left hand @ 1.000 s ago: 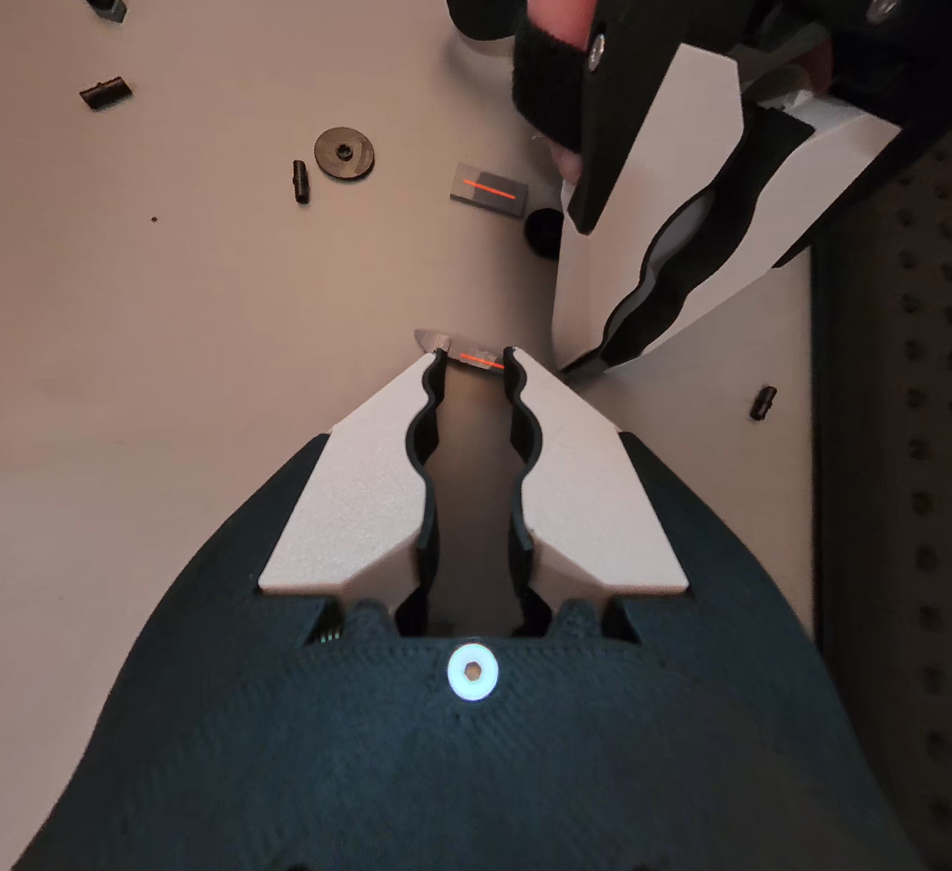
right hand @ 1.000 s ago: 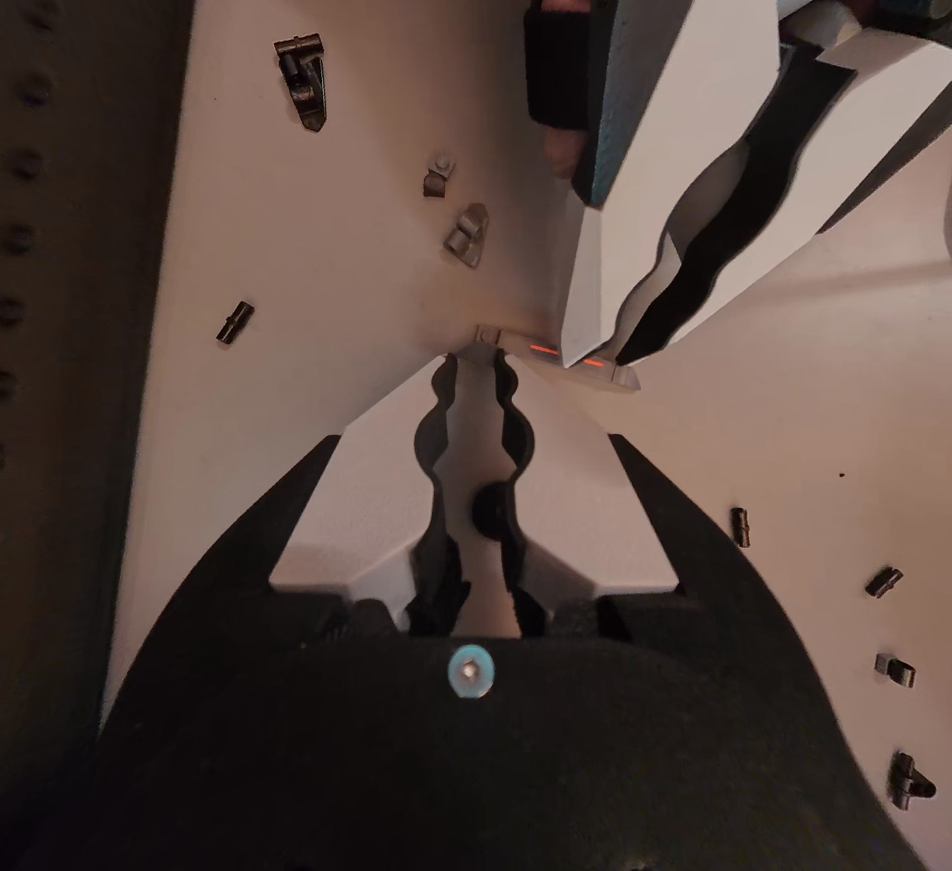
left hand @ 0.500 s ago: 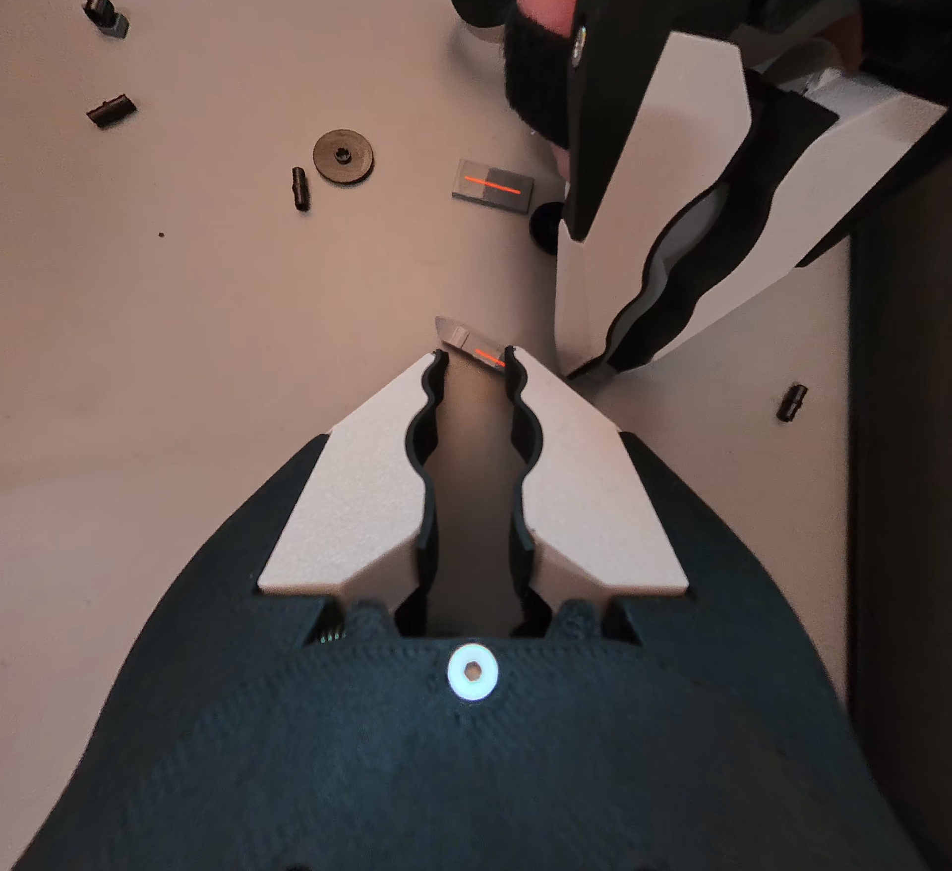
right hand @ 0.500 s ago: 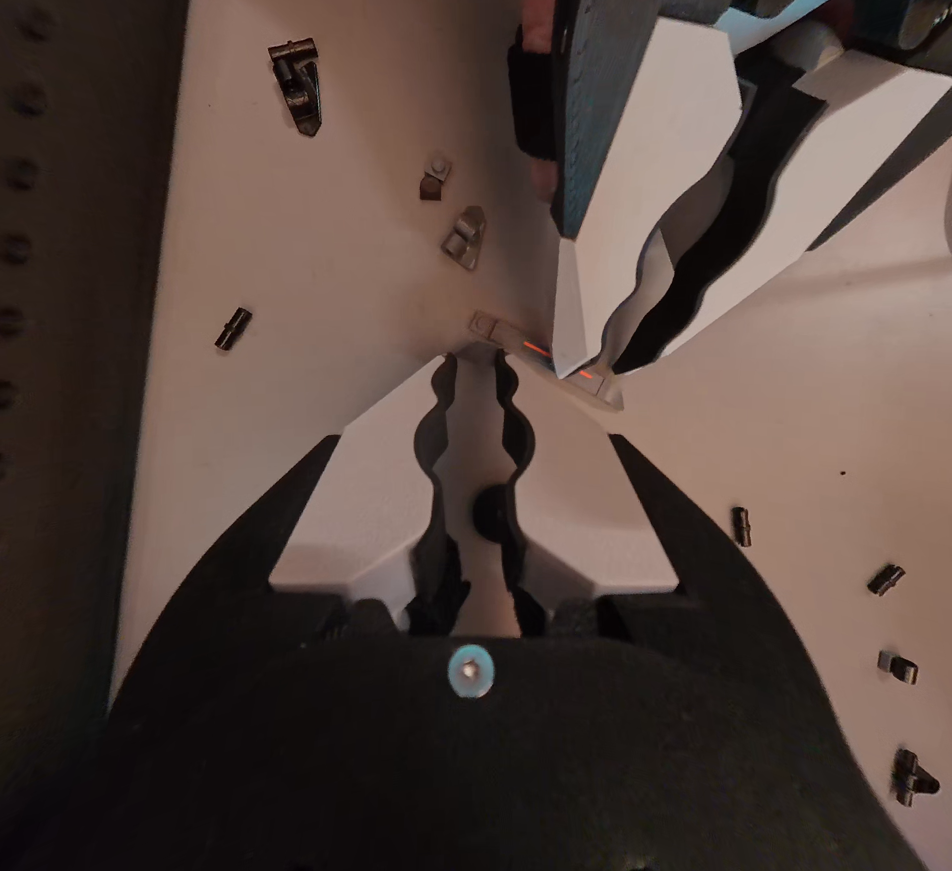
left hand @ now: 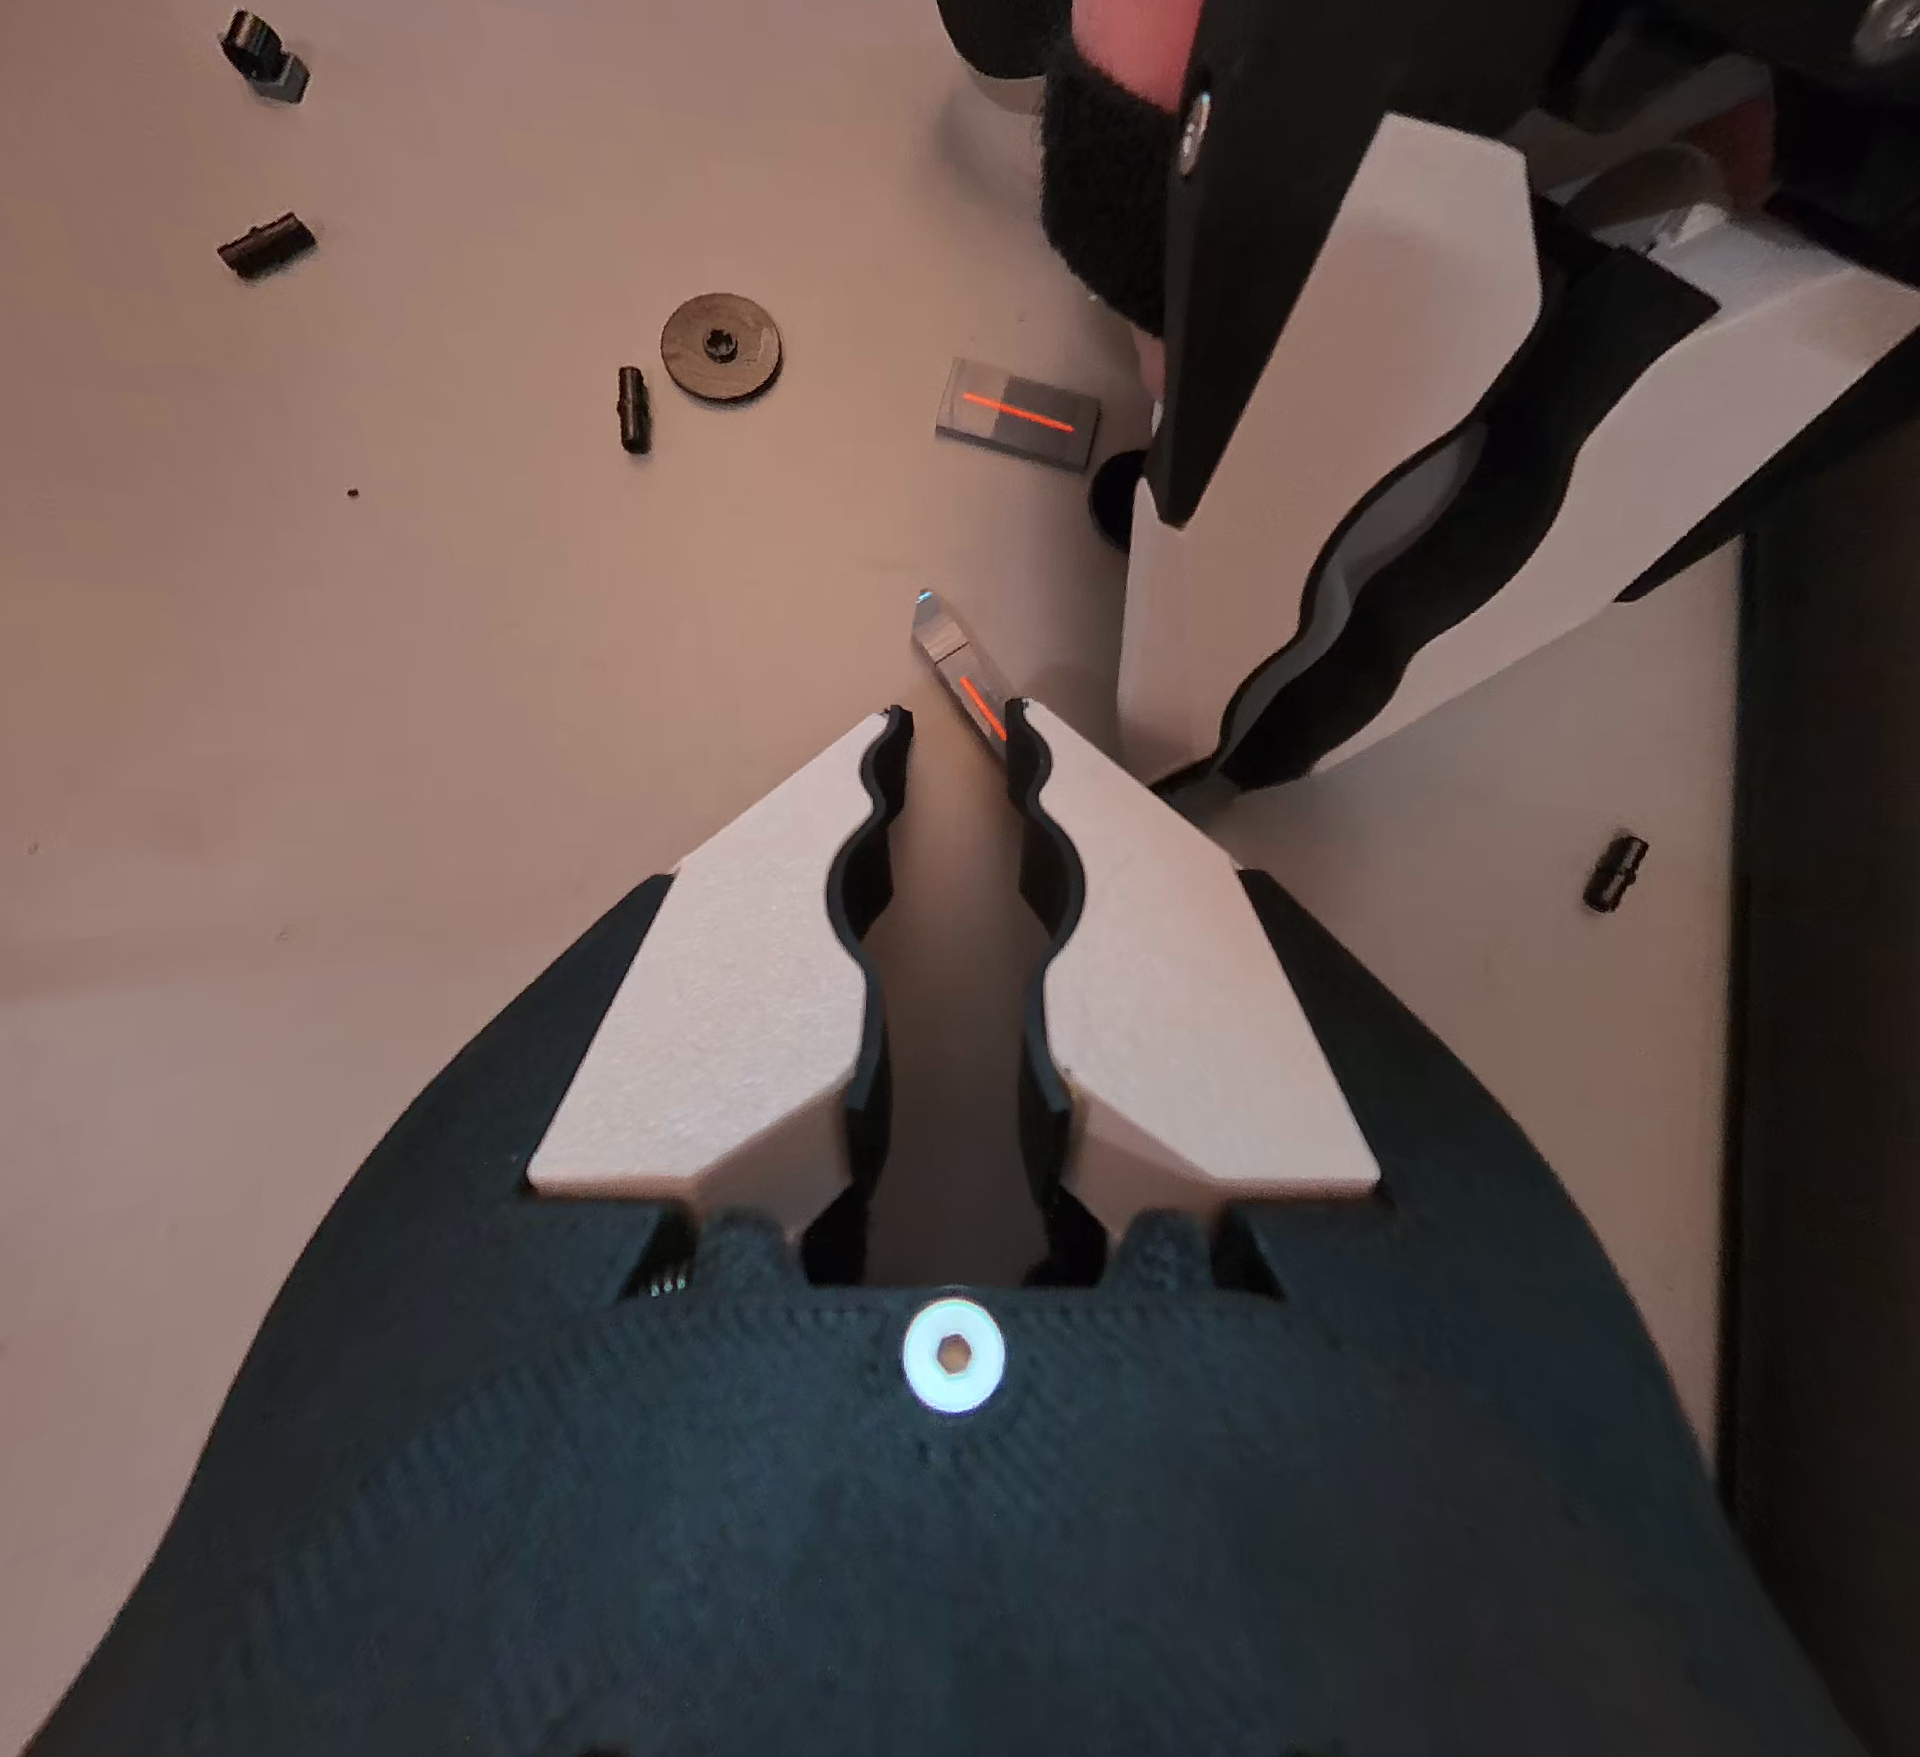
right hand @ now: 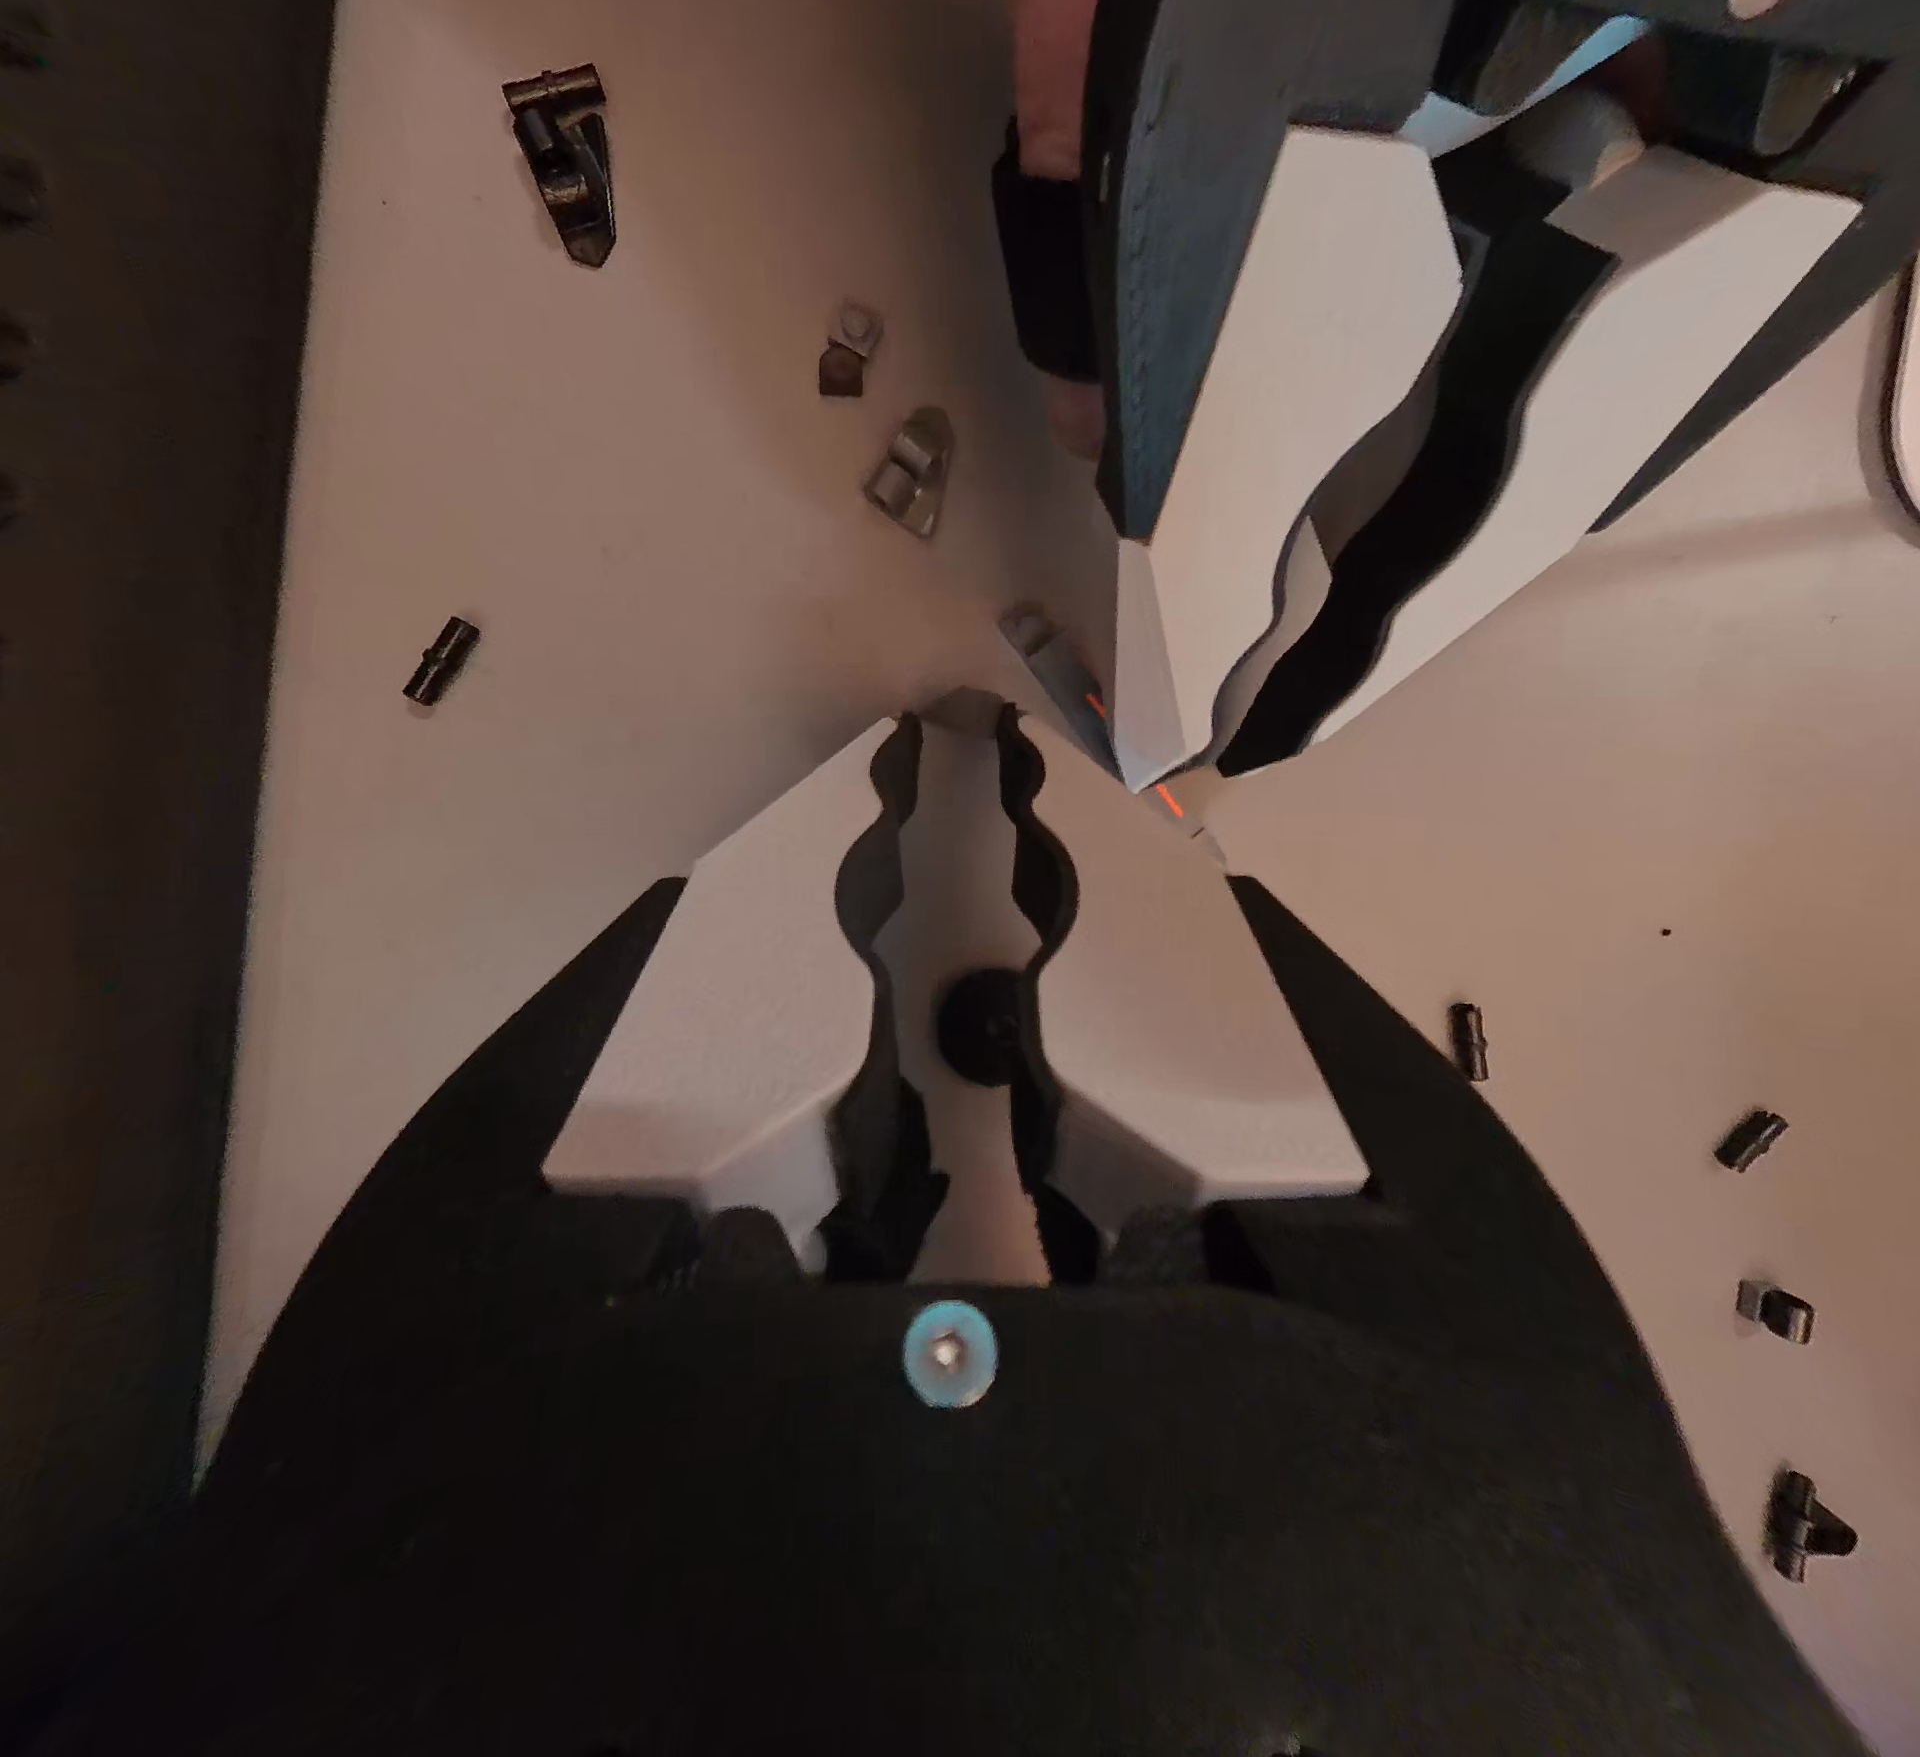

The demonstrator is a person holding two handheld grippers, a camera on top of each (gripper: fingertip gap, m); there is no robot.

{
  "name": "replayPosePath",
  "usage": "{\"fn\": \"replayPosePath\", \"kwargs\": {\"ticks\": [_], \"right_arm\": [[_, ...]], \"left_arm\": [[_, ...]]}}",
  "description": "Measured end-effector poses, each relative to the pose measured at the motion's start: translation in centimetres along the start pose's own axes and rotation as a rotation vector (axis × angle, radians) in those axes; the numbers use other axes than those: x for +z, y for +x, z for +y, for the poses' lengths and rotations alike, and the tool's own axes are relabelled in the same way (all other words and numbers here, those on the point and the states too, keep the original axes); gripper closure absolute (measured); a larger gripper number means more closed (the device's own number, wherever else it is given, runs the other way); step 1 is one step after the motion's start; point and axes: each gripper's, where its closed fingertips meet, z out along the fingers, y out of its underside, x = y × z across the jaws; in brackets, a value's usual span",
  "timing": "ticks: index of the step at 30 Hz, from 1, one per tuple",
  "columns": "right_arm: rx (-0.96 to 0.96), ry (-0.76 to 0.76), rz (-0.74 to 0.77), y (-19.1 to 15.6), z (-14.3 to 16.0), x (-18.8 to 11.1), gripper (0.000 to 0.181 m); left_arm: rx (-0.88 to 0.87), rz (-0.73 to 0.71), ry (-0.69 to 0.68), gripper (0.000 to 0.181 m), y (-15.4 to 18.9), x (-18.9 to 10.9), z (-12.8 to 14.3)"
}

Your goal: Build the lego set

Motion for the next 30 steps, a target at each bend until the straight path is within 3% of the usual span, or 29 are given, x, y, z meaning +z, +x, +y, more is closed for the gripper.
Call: {"fn": "replayPosePath", "kwargs": {"ticks": [10,16,30], "right_arm": [[0.028,-0.016,0.017,0.7,0.8,-0.4,0.168],[0.037,-0.024,0.018,0.8,1.1,-0.4,0.168],[0.037,-0.024,0.024,1.0,1.4,-0.7,0.168]], "left_arm": [[-0.027,-0.021,-0.014,0.163,-1.1,-2.2,1.0],[0.048,-0.014,-0.110,0.161,-0.1,-1.4,2.2],[0.090,-0.026,-0.118,0.143,0.9,-0.9,1.5]]}}
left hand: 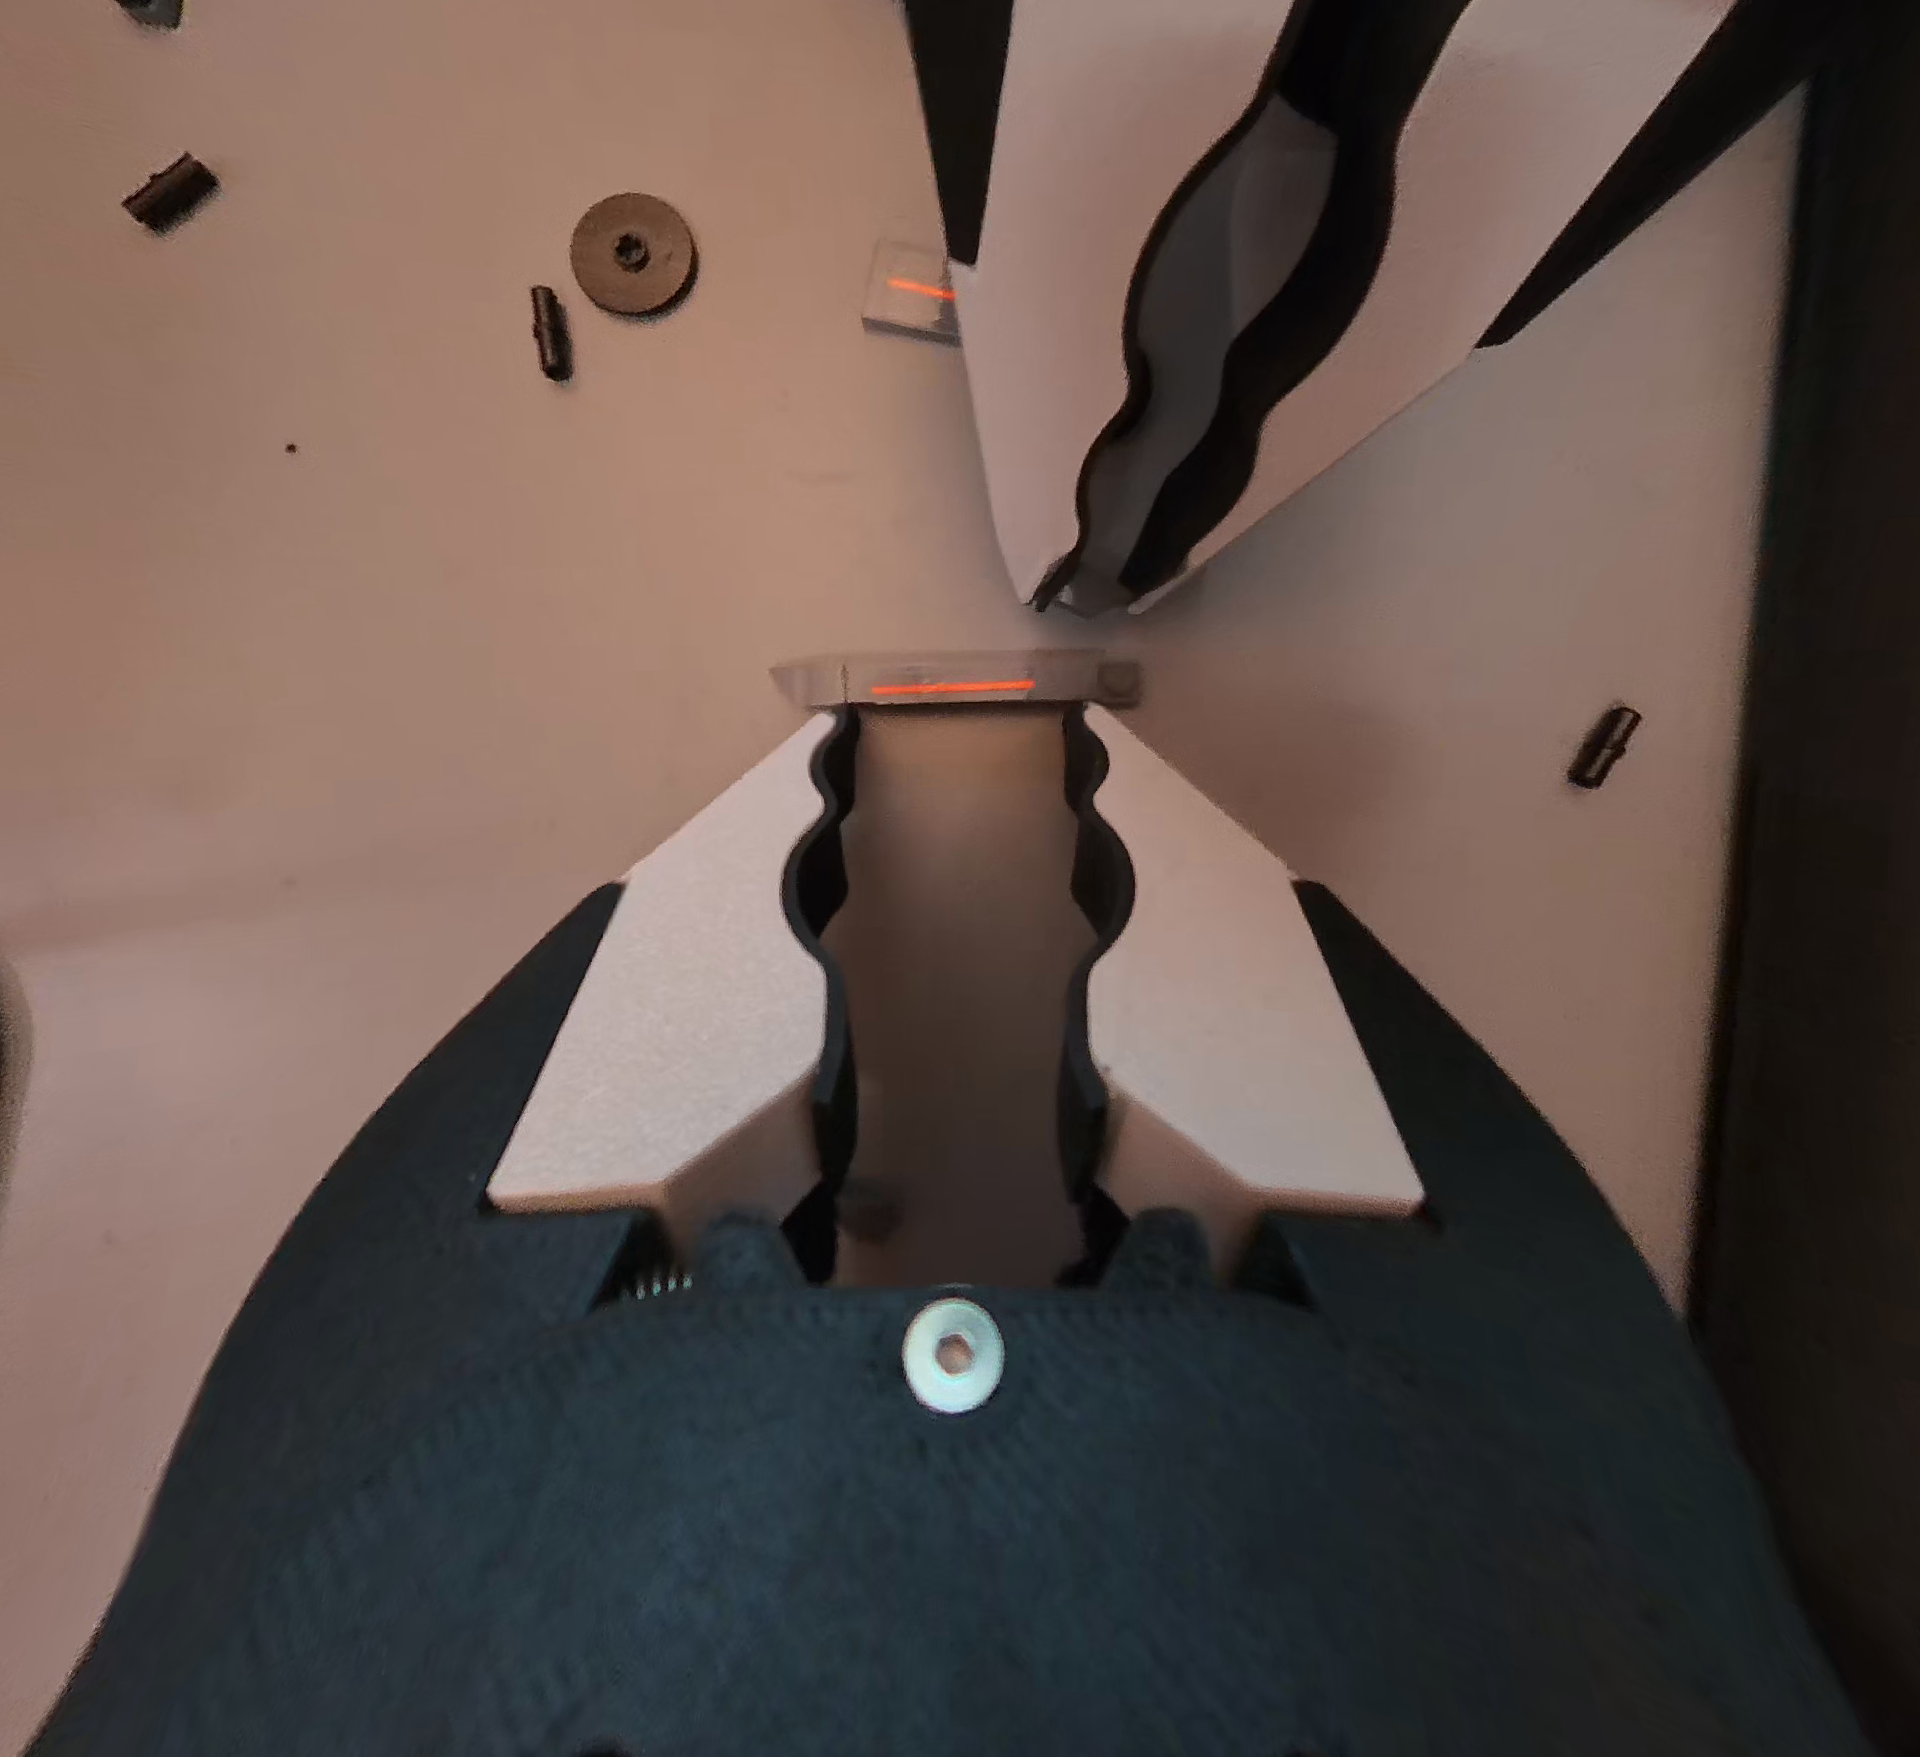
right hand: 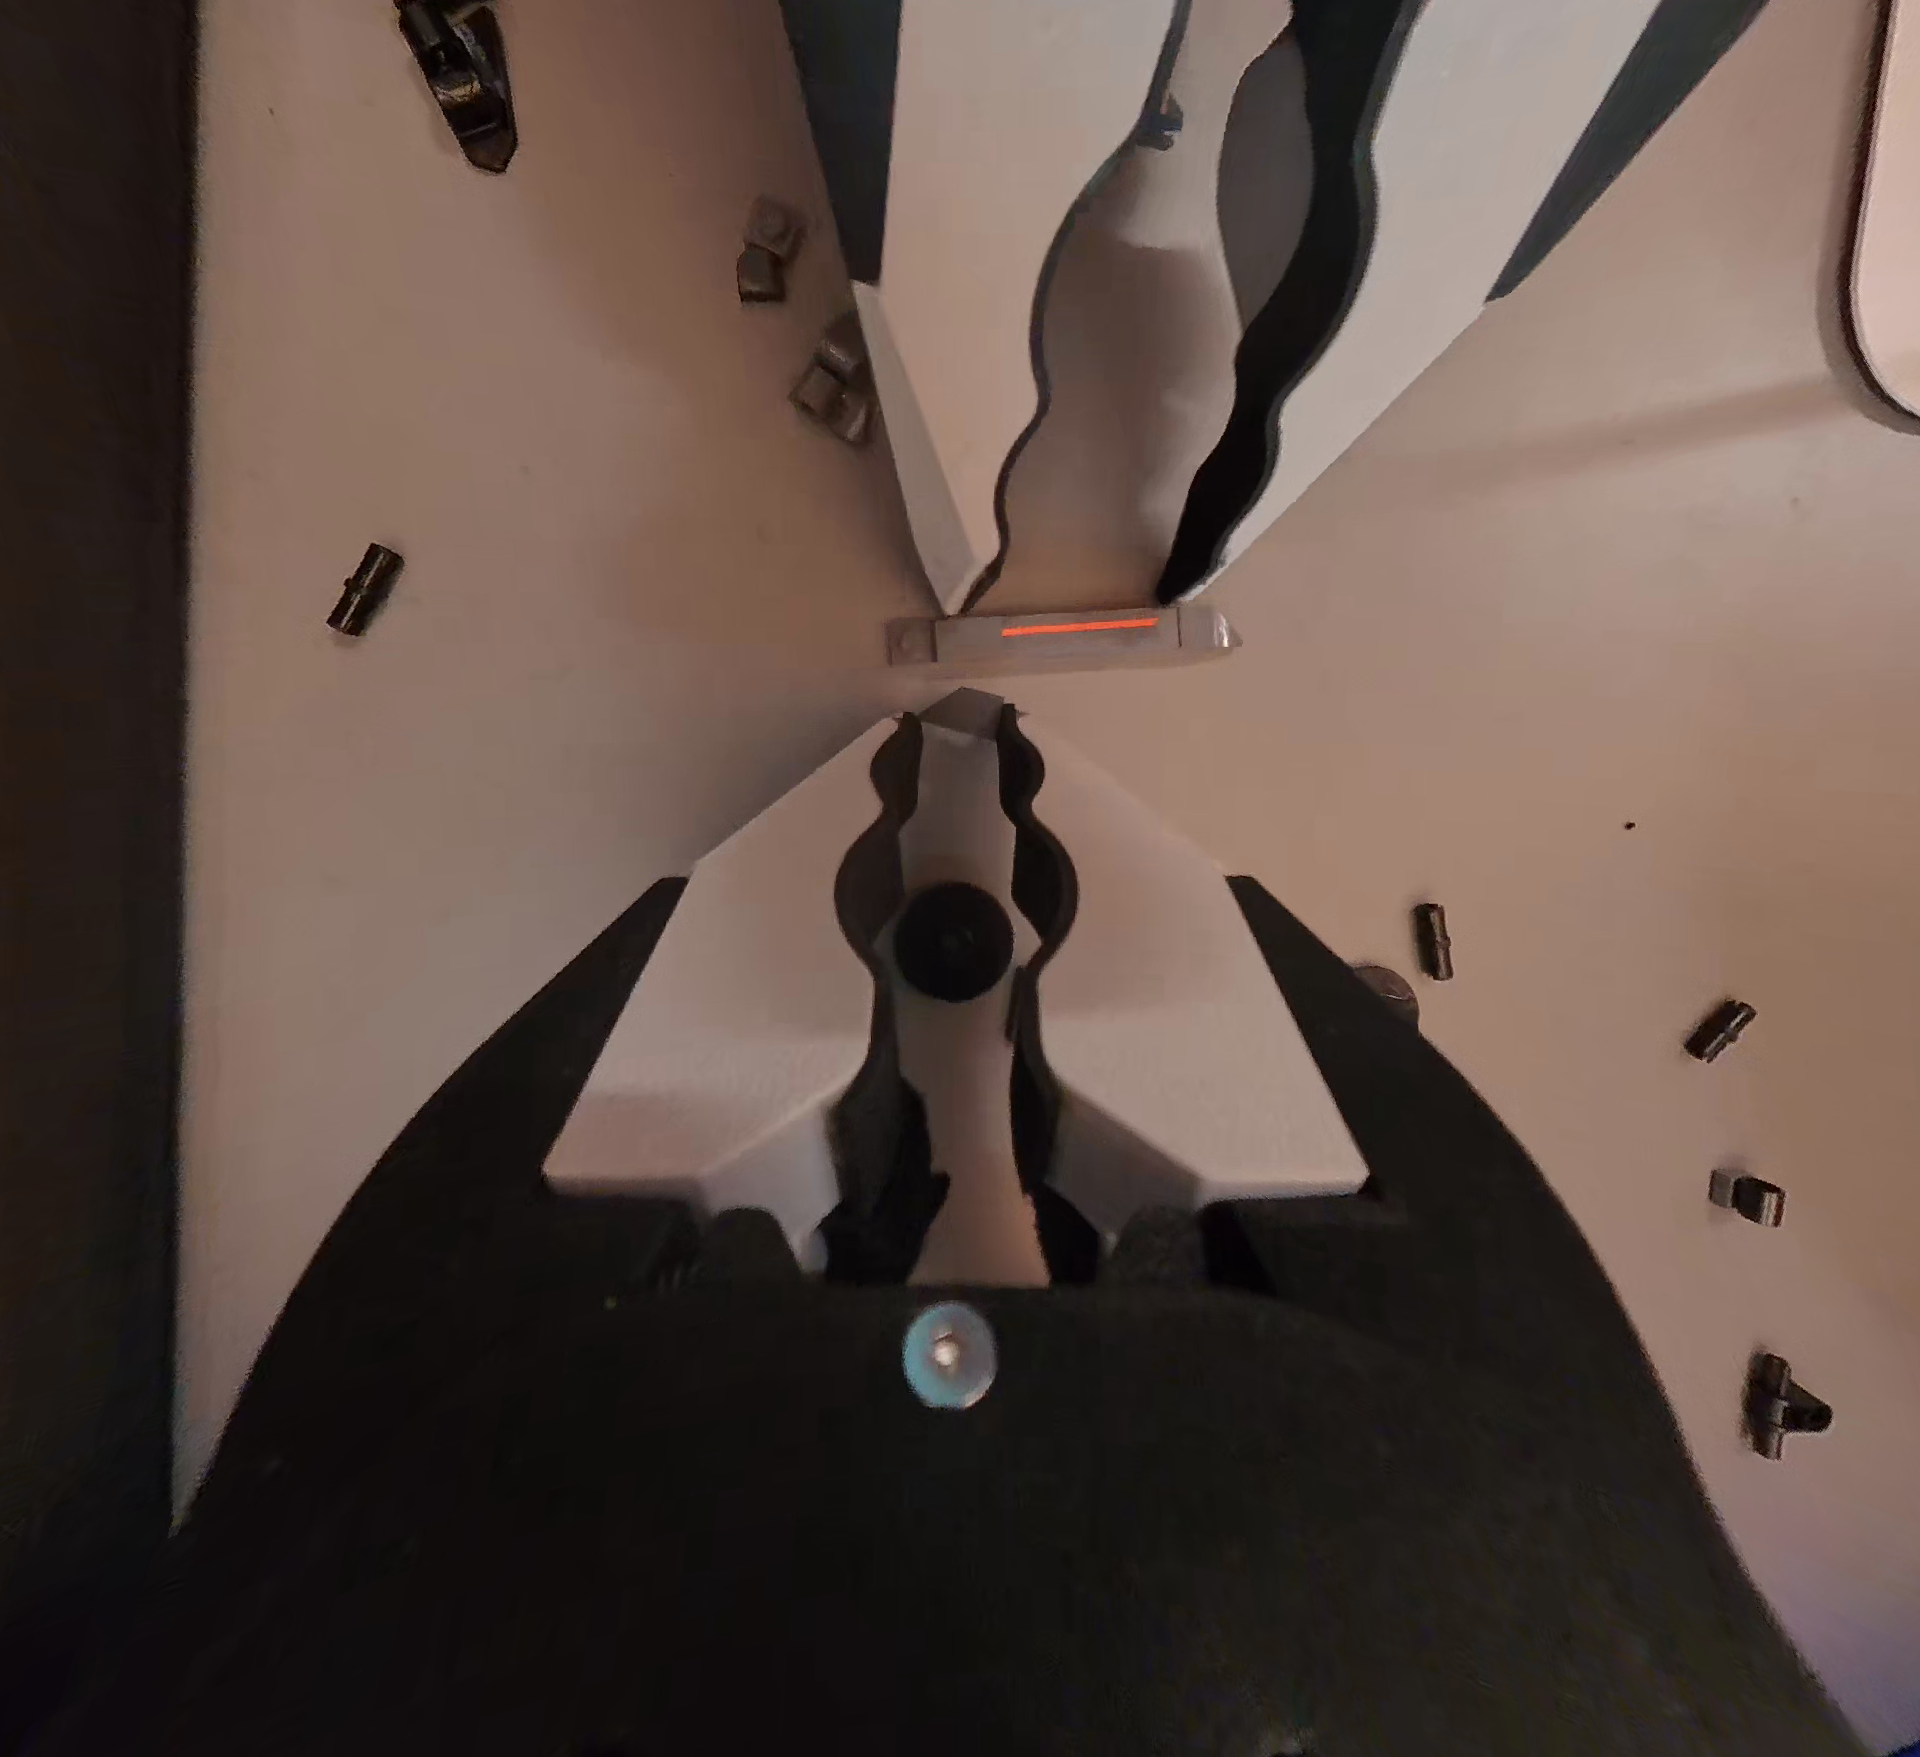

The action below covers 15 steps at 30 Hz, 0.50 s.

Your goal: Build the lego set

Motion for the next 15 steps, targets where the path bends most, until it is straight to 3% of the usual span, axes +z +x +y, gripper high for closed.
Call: {"fn": "replayPosePath", "kwargs": {"ticks": [4,15], "right_arm": [[-0.002,0.020,0.016,0.3,-0.3,-0.4,0.168],[-0.055,0.082,0.085,0.9,-1.5,-1.4,0.168]], "left_arm": [[-0.034,0.015,0.080,0.146,-0.1,-0.9,-1.2],[-0.173,0.230,0.266,0.159,1.3,-2.2,-3.3]]}}
